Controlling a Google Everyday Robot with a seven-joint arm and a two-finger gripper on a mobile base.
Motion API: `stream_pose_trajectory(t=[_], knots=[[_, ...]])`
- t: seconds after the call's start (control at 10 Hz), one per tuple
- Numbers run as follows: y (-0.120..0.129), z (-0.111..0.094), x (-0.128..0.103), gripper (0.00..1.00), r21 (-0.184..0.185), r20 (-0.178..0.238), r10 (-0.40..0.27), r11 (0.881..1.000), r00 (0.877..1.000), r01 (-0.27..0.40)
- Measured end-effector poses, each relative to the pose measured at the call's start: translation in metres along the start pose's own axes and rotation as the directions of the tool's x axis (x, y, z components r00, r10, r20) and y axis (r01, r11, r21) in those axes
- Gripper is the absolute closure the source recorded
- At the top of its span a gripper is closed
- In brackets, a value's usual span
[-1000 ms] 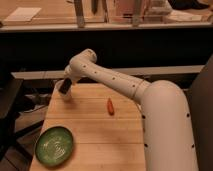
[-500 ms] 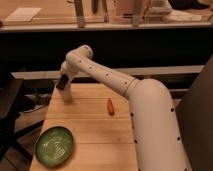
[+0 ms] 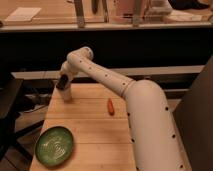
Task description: Place the eraser in the ceramic cup
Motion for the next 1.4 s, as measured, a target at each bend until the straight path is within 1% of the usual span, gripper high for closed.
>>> stream_pose_trajectory(t=[0.1, 0.2, 0.3, 0.4, 0.5, 0.6, 0.7, 0.8, 0.9, 1.0, 1.1, 1.2, 1.3, 1.4], knots=[[0.0021, -0.0057, -0.0004, 0.66, 0.001, -0.002, 0.003, 1.000, 1.000, -0.003], [0.0026, -0.0048, 0.0002, 0.58, 0.004, 0.000, 0.007, 1.000, 1.000, -0.007], [0.0021, 0.0020, 0.0013, 0.46, 0.008, 0.004, 0.003, 1.000, 1.000, -0.003], [0.0014, 0.0035, 0.0021, 0.38, 0.010, 0.003, 0.000, 1.000, 1.000, 0.000], [0.0042, 0.0019, 0.0011, 0.36, 0.008, 0.000, -0.001, 1.000, 1.000, 0.001], [0.0060, -0.0013, 0.0005, 0.36, 0.009, -0.004, 0.003, 1.000, 1.000, -0.003], [0.0072, -0.0020, 0.0009, 0.34, 0.010, -0.004, 0.005, 1.000, 1.000, -0.005], [0.0068, -0.0010, 0.0008, 0.26, 0.012, -0.003, 0.007, 1.000, 1.000, -0.006], [0.0067, 0.0009, -0.0003, 0.21, 0.013, -0.001, 0.003, 1.000, 1.000, -0.003], [0.0072, 0.0016, 0.0002, 0.21, 0.014, -0.002, 0.001, 1.000, 1.000, -0.001], [0.0083, 0.0016, 0.0000, 0.24, 0.015, -0.003, 0.000, 1.000, 1.000, 0.000], [0.0088, 0.0010, 0.0000, 0.24, 0.016, -0.004, 0.000, 1.000, 1.000, 0.000], [0.0097, 0.0008, -0.0001, 0.20, 0.016, -0.004, 0.000, 1.000, 1.000, 0.000], [0.0098, 0.0010, -0.0005, 0.20, 0.016, -0.004, 0.001, 1.000, 1.000, -0.001]])
